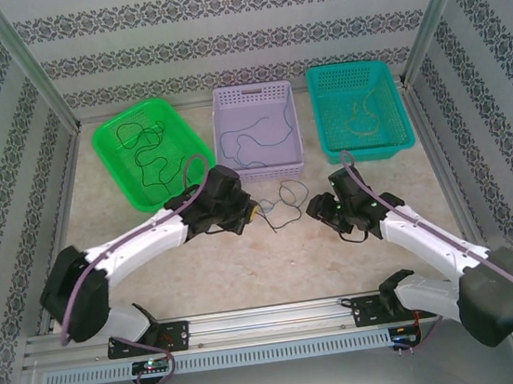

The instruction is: Untangle the cables

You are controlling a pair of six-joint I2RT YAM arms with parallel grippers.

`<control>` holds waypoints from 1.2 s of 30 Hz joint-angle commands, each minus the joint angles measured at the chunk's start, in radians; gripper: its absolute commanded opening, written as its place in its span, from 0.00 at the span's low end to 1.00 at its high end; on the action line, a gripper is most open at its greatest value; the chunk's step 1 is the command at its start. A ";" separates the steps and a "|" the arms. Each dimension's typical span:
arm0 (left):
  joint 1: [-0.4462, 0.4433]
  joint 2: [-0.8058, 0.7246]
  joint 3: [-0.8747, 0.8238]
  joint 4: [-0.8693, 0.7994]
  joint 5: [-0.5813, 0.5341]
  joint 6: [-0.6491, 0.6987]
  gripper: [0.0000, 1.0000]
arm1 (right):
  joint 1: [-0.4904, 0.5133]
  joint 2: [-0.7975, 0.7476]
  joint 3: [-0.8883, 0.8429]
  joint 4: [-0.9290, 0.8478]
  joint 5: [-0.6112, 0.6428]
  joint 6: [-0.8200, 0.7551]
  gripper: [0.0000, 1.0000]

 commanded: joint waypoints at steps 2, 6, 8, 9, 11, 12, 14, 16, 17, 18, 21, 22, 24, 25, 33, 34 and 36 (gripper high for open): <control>0.001 -0.059 -0.006 -0.097 0.047 0.155 0.00 | 0.053 0.022 0.099 -0.007 0.020 -0.022 0.52; 0.009 -0.070 -0.003 0.003 0.101 0.215 0.00 | 0.077 0.011 0.105 0.002 0.017 0.022 0.55; 0.011 -0.079 -0.011 0.135 0.115 0.231 0.00 | 0.099 -0.001 0.116 0.005 0.033 0.022 0.56; 0.011 -0.087 -0.001 0.196 0.112 0.258 0.00 | 0.110 -0.006 0.123 0.002 0.043 0.019 0.56; 0.014 -0.096 0.048 0.250 0.118 0.334 0.00 | 0.119 -0.013 0.128 0.001 0.054 0.022 0.57; 0.019 -0.095 0.083 0.239 0.135 0.384 0.00 | 0.119 -0.020 0.127 0.001 0.060 0.033 0.57; 0.031 -0.084 0.154 0.180 0.178 0.462 0.00 | 0.116 -0.032 0.125 0.017 0.069 0.049 0.59; 0.041 -0.060 0.218 0.093 0.228 0.520 0.00 | 0.113 -0.034 0.135 0.018 0.088 0.047 0.60; 0.043 -0.049 0.244 0.057 0.248 0.544 0.00 | 0.106 -0.029 0.146 0.012 0.096 0.039 0.61; 0.043 -0.041 0.267 0.024 0.264 0.562 0.00 | 0.095 -0.021 0.155 0.013 0.102 0.032 0.61; 0.044 -0.029 0.317 -0.018 0.306 0.593 0.00 | 0.040 0.001 0.167 0.053 0.077 0.053 0.62; 0.044 -0.028 0.334 -0.035 0.310 0.606 0.00 | 0.022 0.011 0.169 0.075 0.064 0.070 0.63; 0.046 -0.023 0.375 -0.071 0.313 0.640 0.00 | -0.011 0.039 0.171 0.132 0.022 0.120 0.64; 0.045 -0.020 0.389 -0.085 0.315 0.652 0.00 | -0.020 0.053 0.172 0.156 0.007 0.141 0.64; 0.047 -0.011 0.396 -0.079 0.326 0.656 0.00 | 0.000 0.182 0.153 0.326 -0.062 0.497 0.66; 0.047 -0.011 0.396 -0.077 0.326 0.657 0.00 | 0.012 0.183 0.140 0.337 -0.054 0.533 0.66; 0.047 -0.011 0.394 -0.072 0.326 0.656 0.00 | 0.037 0.176 0.117 0.344 -0.026 0.604 0.63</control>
